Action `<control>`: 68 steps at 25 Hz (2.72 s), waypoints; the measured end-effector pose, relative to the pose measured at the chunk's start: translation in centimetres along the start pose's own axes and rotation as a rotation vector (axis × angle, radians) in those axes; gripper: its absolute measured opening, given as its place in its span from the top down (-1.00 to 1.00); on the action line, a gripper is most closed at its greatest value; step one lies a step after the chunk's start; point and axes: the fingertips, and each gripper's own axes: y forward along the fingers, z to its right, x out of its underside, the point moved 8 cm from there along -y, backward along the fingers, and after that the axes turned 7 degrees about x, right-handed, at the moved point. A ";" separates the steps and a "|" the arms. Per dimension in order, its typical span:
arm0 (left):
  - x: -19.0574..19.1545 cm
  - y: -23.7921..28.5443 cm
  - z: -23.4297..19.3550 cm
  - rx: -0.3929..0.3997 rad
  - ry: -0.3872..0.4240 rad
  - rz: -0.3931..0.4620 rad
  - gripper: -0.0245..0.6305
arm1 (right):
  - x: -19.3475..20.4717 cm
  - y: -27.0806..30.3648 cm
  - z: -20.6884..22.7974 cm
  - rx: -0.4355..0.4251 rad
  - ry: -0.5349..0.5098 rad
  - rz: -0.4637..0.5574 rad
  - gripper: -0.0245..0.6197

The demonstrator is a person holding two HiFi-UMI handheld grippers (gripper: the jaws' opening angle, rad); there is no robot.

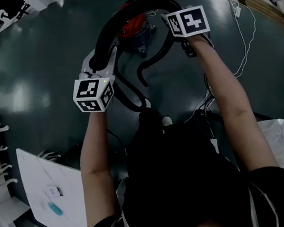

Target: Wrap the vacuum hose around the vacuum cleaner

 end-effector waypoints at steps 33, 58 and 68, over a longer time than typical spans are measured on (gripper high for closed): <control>-0.1 8.1 -18.0 -0.037 -0.018 -0.045 0.59 | -4.5 12.0 -4.7 -0.095 0.005 -0.206 0.47; -1.3 18.6 -22.5 -0.185 -0.040 -0.133 0.59 | -7.4 23.8 -0.5 -0.365 0.039 -0.290 0.47; -1.7 24.1 -24.8 -0.263 -0.048 -0.172 0.59 | -9.2 28.1 2.8 -0.413 -0.013 -0.313 0.47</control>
